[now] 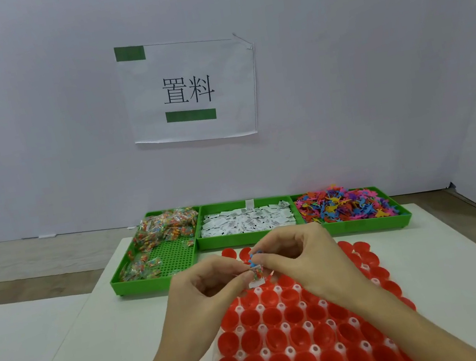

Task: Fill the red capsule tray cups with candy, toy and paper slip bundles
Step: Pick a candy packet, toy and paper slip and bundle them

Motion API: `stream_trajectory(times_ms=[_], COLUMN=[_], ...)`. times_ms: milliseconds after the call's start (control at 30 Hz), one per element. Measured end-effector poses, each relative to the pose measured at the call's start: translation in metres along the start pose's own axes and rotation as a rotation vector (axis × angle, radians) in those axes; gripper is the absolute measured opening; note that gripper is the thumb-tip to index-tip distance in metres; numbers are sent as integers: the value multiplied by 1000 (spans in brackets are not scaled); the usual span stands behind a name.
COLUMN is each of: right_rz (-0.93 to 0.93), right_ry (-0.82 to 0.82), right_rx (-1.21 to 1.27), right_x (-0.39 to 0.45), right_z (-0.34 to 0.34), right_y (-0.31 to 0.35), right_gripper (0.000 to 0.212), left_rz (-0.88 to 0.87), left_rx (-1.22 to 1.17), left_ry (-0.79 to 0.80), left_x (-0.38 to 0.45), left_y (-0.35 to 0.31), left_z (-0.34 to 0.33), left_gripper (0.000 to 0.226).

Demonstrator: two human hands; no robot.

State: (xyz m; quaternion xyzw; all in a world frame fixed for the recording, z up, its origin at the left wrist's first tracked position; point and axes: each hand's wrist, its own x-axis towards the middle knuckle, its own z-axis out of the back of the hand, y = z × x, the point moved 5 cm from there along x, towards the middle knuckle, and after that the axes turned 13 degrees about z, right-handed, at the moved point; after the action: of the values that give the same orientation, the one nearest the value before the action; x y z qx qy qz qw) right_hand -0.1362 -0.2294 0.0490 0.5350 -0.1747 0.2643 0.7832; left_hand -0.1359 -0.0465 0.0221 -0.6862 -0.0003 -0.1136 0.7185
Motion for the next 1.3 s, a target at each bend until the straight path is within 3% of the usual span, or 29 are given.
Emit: stream_trajectory(times_ms=[167,433,600,767,900,1033,1300], right_rz=[2,32,25,-148,-260,-264,-173], right_ry=[51,280,231,203,212,253,290], right_rx=[-31,-176,-280,-309,-254,-311,-484], right_x=[3,21,41,48,46,46,49], right_z=[5,5,8,6,-2,-10,-18], right_y=[4,15,10,-25,-50,-61,-59], right_gripper=[5,14,9,7,8,6,7], left_rz=[-60,-177,-184,-112,-199,-253,-256], left_rx=[8,82,101,315,512,716,726], left_ry=[-73,-232,-272,-146,-81,-113,-96], left_x=[0,5,24,51,59,59,61], left_y=[1,-3,-4,1,3,9,16], left_z=[2,5,2,4,1,0,-1], left_gripper=[11,14,14,15,14,11,7])
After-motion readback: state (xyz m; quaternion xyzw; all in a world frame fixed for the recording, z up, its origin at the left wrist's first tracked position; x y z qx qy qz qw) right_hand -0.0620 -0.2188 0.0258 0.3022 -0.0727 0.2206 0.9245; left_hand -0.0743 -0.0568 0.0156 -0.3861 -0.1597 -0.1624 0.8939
